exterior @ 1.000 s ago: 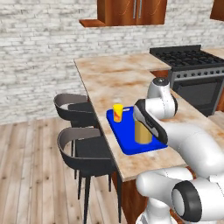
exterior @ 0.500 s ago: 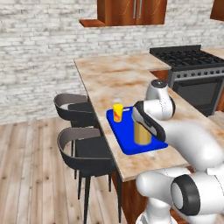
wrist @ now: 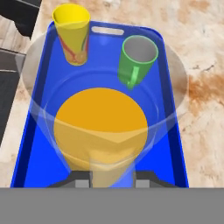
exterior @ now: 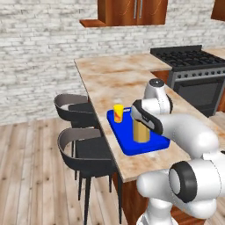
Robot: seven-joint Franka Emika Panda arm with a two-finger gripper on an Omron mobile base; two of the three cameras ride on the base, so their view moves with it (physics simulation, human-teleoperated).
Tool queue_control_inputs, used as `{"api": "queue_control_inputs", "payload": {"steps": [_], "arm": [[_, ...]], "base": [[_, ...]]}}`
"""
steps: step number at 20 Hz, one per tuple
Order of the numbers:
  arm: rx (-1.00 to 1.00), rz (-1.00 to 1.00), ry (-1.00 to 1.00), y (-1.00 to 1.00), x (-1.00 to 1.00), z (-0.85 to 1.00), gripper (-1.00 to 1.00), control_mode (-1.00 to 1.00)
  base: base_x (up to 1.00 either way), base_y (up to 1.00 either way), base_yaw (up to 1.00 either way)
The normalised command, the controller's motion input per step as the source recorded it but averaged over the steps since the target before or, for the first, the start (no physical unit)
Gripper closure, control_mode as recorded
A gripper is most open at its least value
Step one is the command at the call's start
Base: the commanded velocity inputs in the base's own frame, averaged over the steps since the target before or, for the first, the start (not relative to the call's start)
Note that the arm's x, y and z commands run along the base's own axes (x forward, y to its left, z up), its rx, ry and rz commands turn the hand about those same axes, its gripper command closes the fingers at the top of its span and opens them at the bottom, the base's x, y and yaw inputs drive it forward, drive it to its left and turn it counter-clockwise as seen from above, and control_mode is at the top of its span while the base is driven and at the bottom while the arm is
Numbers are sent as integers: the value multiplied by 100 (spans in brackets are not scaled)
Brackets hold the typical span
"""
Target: There is a tray on the dining counter. Grab the cup, mug, and pitcher and place them on the tray. The pitcher may be placed next to the tray if it cannot fit the tray.
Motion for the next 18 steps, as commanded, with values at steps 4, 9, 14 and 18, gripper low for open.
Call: {"api": "queue_control_inputs", "payload": {"steps": [4, 9, 14, 18], "arm": [[0, 0, 0, 0, 30, 0, 100, -100], [0, 0, 0, 0, 14, -4, 100, -100], [0, 0, 0, 0, 5, -19, 100, -100], [0, 0, 0, 0, 1, -34, 100, -100]], "base": [[0, 0, 0], [0, 0, 0], [0, 0, 0], [0, 0, 0]]}}
